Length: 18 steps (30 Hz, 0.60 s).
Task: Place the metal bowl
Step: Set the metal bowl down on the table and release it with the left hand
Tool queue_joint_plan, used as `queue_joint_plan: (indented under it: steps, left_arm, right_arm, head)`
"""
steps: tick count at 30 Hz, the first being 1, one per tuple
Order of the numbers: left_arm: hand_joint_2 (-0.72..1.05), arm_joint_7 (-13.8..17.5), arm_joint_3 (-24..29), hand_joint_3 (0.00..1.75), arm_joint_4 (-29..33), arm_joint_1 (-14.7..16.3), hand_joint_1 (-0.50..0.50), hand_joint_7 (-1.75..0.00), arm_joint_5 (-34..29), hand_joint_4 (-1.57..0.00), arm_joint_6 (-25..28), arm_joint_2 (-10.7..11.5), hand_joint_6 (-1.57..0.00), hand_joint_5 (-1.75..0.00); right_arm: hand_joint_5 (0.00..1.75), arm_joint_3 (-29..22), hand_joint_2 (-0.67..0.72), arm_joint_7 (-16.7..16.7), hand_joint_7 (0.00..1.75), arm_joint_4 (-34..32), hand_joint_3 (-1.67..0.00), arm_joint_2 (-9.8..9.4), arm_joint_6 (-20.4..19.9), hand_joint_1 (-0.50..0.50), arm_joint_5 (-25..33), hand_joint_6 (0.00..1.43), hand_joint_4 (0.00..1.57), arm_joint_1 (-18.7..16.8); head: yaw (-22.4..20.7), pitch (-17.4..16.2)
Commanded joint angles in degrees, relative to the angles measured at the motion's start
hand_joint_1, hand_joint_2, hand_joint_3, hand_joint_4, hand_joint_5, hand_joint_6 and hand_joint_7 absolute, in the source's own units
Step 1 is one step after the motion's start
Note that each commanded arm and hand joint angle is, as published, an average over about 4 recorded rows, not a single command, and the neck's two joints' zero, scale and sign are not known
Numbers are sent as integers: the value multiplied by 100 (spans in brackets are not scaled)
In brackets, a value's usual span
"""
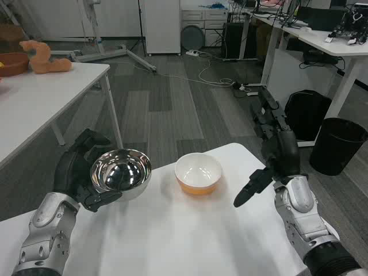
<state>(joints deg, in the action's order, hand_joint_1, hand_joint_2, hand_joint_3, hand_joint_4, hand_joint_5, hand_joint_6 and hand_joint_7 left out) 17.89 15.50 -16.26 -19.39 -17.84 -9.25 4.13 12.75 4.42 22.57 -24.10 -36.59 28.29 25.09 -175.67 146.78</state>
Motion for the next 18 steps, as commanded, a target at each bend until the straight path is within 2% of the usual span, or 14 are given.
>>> queue_joint_plan:
  steps: [1, 5, 8, 14, 18]
  left_arm:
    - [96, -52, -677, 157, -229, -100, -37, -175, -185, -97, -508, 44, -55, -175]
    - [96, -51, -678, 157, -233, -91, -37, -169, -187, -99, -508, 46, -55, -175]
    - [96, -49, -680, 157, -229, -78, -37, -175, -194, -99, -508, 53, -55, -175]
    - [98, -49, -709, 157, -236, -38, -37, -168, -220, -101, -508, 53, -55, -175]
    - [100, -47, -735, 157, -260, 28, -37, -171, -220, -101, -508, 62, -55, -175]
  right_arm:
    - [0, -229, 70, -29, 7, -622, 0, 40, 131, -29, -69, 0, 0, -382]
    - [0, -222, 69, -29, 7, -624, 0, 52, 125, -29, -69, 0, 0, -389]
    - [0, -220, 72, -29, 7, -631, 0, 59, 125, -29, -74, 0, 0, -391]
    - [0, -220, 72, -29, 7, -640, 0, 65, 125, -29, -78, 0, 0, -391]
    - [0, -222, 72, -29, 7, -642, 0, 74, 121, -29, -78, 0, 0, -393]
  head:
    - [175, 277]
    - [75, 131]
    - [69, 124]
    - [54, 140]
    - [64, 140]
